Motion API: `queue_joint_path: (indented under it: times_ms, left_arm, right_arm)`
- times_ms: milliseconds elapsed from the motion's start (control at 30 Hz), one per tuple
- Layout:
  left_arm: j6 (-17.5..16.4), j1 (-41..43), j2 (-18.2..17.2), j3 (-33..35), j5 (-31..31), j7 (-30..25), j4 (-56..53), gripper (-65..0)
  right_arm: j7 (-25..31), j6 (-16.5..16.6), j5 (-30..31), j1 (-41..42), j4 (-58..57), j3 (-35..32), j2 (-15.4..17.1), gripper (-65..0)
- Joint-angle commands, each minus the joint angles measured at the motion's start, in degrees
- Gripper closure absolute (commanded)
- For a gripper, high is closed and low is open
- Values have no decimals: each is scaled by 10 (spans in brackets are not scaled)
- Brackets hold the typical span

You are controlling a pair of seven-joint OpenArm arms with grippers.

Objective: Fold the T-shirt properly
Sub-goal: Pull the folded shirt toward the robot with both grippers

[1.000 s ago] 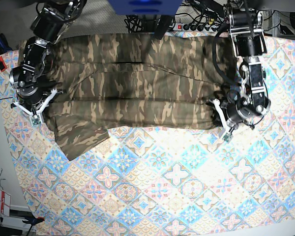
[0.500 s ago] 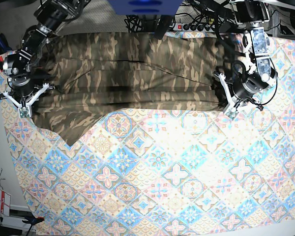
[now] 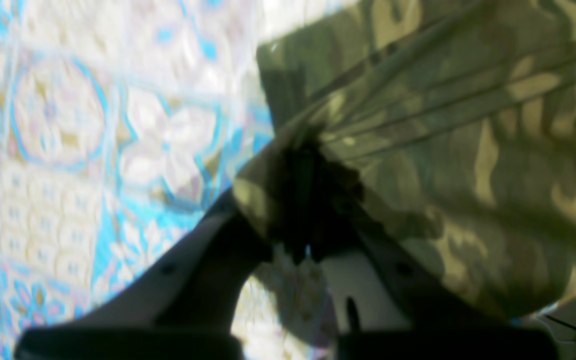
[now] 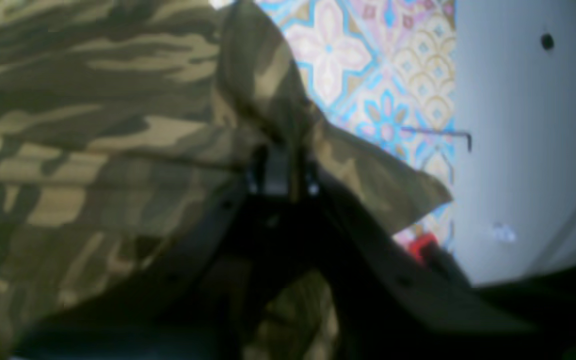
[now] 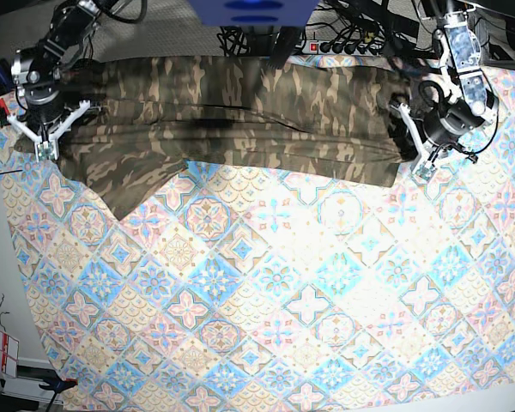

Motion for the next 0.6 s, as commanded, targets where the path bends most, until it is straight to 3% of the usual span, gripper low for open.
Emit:
queue_joint_path:
  times_ms: [0, 300, 567]
  left_arm:
    - [14, 0, -11, -8, 12, -1, 12, -31]
    - [14, 27, -11, -8, 13, 0, 10, -32]
    - [14, 27, -9, 0, 72, 0, -15, -36]
  right_arm:
    - [1, -21, -7, 1, 20, 17, 6, -8]
    - [-7, -21, -10, -45, 19, 39, -8, -10]
    - [-122, -21, -11, -54, 13, 23, -6, -11]
